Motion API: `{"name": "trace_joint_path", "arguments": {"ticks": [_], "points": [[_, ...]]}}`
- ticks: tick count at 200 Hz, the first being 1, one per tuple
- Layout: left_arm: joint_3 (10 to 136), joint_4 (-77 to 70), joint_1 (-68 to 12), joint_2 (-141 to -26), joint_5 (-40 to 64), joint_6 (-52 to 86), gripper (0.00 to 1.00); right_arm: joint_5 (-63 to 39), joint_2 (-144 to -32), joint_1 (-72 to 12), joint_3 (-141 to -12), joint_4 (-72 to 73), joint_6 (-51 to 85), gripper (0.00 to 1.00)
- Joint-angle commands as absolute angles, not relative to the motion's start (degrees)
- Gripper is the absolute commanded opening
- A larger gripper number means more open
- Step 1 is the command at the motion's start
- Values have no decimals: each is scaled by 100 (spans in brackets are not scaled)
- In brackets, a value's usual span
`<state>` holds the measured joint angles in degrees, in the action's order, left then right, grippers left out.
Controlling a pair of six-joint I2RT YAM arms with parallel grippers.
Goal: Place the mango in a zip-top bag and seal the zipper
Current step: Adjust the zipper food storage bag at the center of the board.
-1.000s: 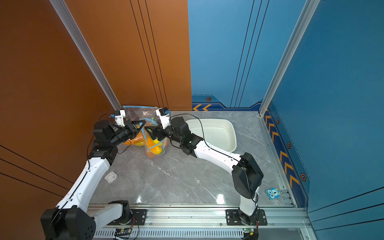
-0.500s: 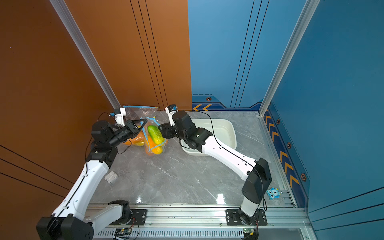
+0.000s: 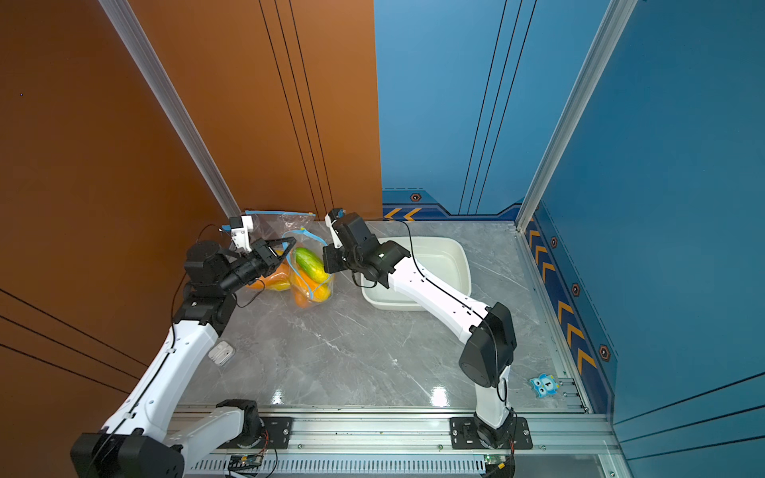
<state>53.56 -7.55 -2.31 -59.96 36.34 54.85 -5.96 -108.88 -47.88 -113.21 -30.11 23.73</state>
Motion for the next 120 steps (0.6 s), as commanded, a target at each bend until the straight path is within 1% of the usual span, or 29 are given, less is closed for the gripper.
{"name": "trace_joint_path", "arguments": {"ticks": [1,14,21,30,34,42,45,62,76,79,81,85,99,107,120], "points": [[5141,-965,-541,-5485,3348,5368,0,-356,-10786,-4779,-12179,-3789,1907,0],[4980,-962,-807,-5303,3120,5309,0,-163,-10788,-4627,-12178,-3926,1842,0],[4905,-967,-960,-5236,2995,5279,6,-235,-10800,-4523,-12117,-3946,1814,0],[4819,-964,-1150,-5182,2830,5257,18,-434,-10853,-4413,-12047,-3980,1670,0],[4791,-962,-1245,-5178,2767,5231,26,-439,-10877,-4391,-12027,-4012,1598,0],[4784,-967,-1399,-5192,2723,5103,49,-318,-10894,-4367,-11952,-4062,1464,0],[4795,-965,-1435,-5206,2718,5065,55,-294,-10897,-4361,-11921,-4076,1407,0],[4805,-963,-1413,-5277,2723,4973,75,-437,-10792,-4240,-11775,-4122,1264,0],[4837,-967,-1229,-5334,2822,4837,84,-820,-10706,-4116,-11751,-4122,1186,0],[4847,-967,-1162,-5349,2861,4834,85,-885,-10684,-4092,-11758,-4124,1150,0],[4855,-967,-1115,-5352,2886,4834,89,-922,-10671,-4082,-11759,-4129,1122,0],[4867,-966,-1018,-5381,2948,4815,93,-979,-10643,-4064,-11772,-4144,1058,0],[4915,-978,-620,-5435,3093,4639,100,-1155,-10500,-4061,-11818,-4231,781,1],[4861,-1149,-391,-5484,3132,4515,98,-1232,-10427,-3847,-11772,-4228,651,3],[4704,-1877,-62,-5663,3411,4351,98,-1640,-10374,-3685,-11680,-4254,484,3]]}}
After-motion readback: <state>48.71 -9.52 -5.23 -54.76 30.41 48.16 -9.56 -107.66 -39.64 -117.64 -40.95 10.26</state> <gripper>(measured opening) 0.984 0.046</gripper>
